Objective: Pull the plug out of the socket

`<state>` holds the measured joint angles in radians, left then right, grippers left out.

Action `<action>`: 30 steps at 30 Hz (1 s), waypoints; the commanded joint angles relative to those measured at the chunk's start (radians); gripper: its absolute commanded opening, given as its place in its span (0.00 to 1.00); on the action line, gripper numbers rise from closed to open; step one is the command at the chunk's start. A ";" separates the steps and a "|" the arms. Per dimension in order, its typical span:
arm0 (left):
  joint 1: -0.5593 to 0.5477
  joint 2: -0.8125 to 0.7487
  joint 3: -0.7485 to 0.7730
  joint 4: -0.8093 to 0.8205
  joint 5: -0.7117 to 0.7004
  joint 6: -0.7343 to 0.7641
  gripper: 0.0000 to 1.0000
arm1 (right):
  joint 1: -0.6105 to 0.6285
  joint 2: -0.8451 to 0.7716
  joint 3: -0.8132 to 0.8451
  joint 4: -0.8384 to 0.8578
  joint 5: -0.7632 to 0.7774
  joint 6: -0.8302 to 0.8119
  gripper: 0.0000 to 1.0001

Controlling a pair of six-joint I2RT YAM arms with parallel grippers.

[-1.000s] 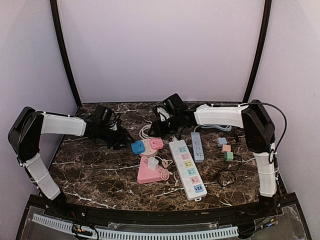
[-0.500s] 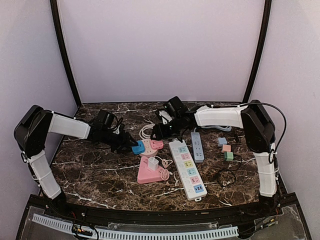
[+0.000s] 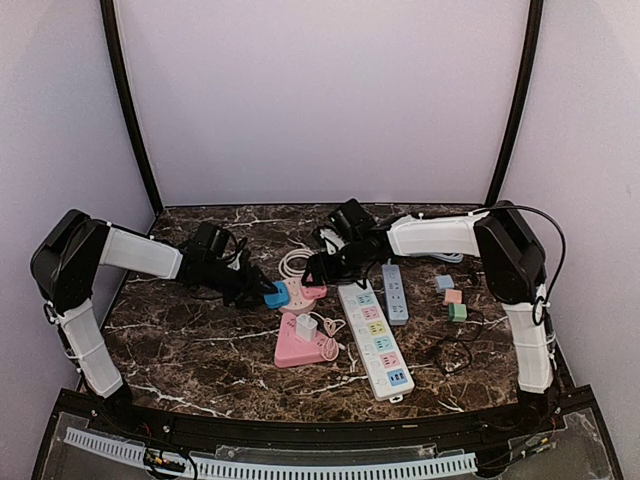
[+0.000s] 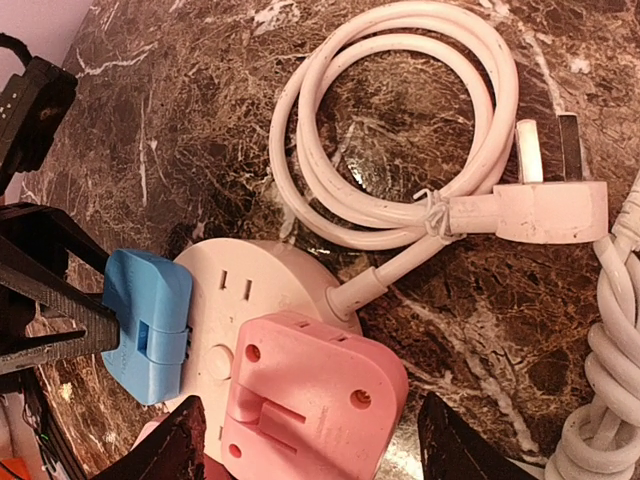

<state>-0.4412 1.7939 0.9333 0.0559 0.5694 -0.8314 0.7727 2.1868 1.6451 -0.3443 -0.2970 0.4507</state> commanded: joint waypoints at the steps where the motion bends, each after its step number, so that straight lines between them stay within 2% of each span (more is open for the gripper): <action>1: 0.003 0.007 -0.009 0.012 0.022 -0.012 0.47 | -0.004 0.026 -0.010 0.023 -0.036 0.025 0.69; 8: 0.002 0.025 -0.021 0.051 0.042 -0.052 0.44 | -0.005 0.037 -0.014 0.034 -0.054 0.041 0.60; 15: 0.002 0.044 -0.039 0.115 0.074 -0.109 0.39 | -0.004 0.044 -0.018 0.039 -0.057 0.049 0.56; 20: 0.002 0.035 -0.055 0.158 0.086 -0.158 0.29 | -0.004 0.044 -0.025 0.040 -0.052 0.051 0.55; 30: -0.003 0.018 -0.049 0.152 0.086 -0.152 0.13 | -0.003 0.054 -0.027 0.035 -0.042 0.046 0.54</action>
<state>-0.4320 1.8141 0.9001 0.2302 0.6739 -0.9882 0.7628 2.2097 1.6352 -0.3218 -0.3393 0.4995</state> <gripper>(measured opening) 0.185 0.546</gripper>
